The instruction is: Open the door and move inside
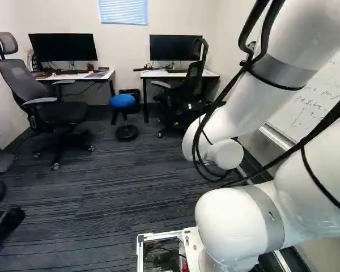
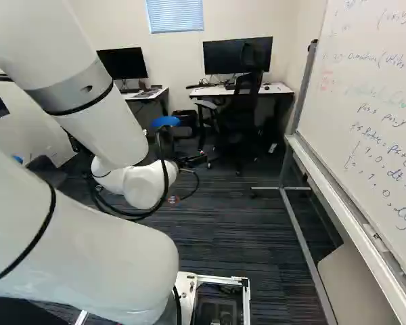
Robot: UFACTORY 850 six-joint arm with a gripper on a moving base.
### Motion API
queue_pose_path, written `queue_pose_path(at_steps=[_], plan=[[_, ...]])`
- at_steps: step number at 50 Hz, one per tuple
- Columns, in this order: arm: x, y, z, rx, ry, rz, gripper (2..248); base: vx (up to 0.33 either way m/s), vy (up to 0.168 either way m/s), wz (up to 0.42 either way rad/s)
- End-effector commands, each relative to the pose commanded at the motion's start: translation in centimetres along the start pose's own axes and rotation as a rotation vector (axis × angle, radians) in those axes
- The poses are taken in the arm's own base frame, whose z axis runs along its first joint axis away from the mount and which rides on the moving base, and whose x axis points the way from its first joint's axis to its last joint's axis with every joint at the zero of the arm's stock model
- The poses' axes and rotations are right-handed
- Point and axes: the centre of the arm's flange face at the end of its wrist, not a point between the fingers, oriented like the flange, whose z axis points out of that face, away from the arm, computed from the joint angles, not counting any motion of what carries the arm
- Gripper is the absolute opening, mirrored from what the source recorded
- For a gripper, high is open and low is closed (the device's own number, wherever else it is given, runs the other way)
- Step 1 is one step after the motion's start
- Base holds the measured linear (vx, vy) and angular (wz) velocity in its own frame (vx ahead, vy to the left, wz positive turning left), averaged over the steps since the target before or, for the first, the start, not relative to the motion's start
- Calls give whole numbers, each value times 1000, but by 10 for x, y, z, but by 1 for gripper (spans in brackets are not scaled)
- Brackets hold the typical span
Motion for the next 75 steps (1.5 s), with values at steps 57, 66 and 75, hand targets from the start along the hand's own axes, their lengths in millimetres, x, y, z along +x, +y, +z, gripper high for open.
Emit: queue_pose_path(at_steps=[57, 66, 75], plan=[[0, 0, 0, 0, 0, 0, 247, 208, 6, -7], [0, 0, 0, 0, 0, 0, 247, 101, 4, -3], [0, 0, 0, 0, 0, 0, 247, 7, 0, -2]])
